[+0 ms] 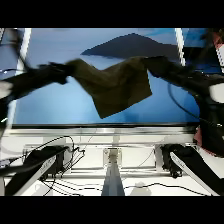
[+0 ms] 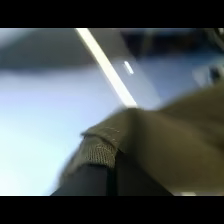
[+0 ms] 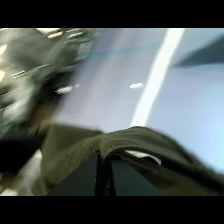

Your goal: Fold the clothes and pants, and hang the long-sleeved shirts on hangers.

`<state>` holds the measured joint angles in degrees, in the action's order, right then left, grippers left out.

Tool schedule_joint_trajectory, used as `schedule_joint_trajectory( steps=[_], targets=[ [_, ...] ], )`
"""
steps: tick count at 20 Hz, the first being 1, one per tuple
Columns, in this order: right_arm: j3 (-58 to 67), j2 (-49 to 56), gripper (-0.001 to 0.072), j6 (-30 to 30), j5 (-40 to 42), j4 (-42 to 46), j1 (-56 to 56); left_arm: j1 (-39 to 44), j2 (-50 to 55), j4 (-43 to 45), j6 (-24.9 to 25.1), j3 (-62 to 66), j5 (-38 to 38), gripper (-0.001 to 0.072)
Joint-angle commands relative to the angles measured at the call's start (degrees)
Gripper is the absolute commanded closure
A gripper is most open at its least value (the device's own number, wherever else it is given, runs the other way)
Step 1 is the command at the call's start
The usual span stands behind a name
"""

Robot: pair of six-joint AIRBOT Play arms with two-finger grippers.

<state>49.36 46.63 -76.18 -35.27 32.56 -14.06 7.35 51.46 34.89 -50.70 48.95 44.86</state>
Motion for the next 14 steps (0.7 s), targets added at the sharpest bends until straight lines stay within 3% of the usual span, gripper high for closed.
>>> schedule_joint_trajectory(
  steps=[1, 3, 6, 8, 10, 12, 14],
  targets=[
    [-4.48, 8.11, 0.0668, -0.87, 23.12, 6.54, -4.79, 9.62, 15.69, -6.29, 3.61, -1.9, -21.38, 0.0688],
    [-4.48, 11.32, 0.0668, -0.85, 30.08, 6.64, -3.34, 10.8, 19.58, -11.28, 3.58, 0.0, -31.06, 0.0688],
    [-4.5, 13.88, 0.0668, -0.83, 27.85, 6.88, 2.75, 10.78, 20.02, -14.99, 3.58, 1.05, -32.33, 0.0688],
    [-4.5, 14.38, 0.0668, -0.83, 19.93, 8.28, 8.41, 10.84, 20.28, -14.43, 3.56, 1.03, -23.06, 0.0688],
    [-4.5, 14.36, 0.0668, -0.85, 6.95, 11.56, 14.51, 10.8, 20.87, -10.67, 3.32, 0.96, -12.17, 0.0688],
    [-4.52, 14.47, 0.0668, -0.85, -9.09, 18.93, 19.76, 10.75, 21.18, -2.19, -1.66, 0.96, -1.79, 0.0688],
    [-4.81, 15.69, 0.0668, -0.85, -21.0, 27.91, 22.23, 11.52, 21.66, 8.52, -10.21, 0.92, 3.78, 0.0688]
  ],
)
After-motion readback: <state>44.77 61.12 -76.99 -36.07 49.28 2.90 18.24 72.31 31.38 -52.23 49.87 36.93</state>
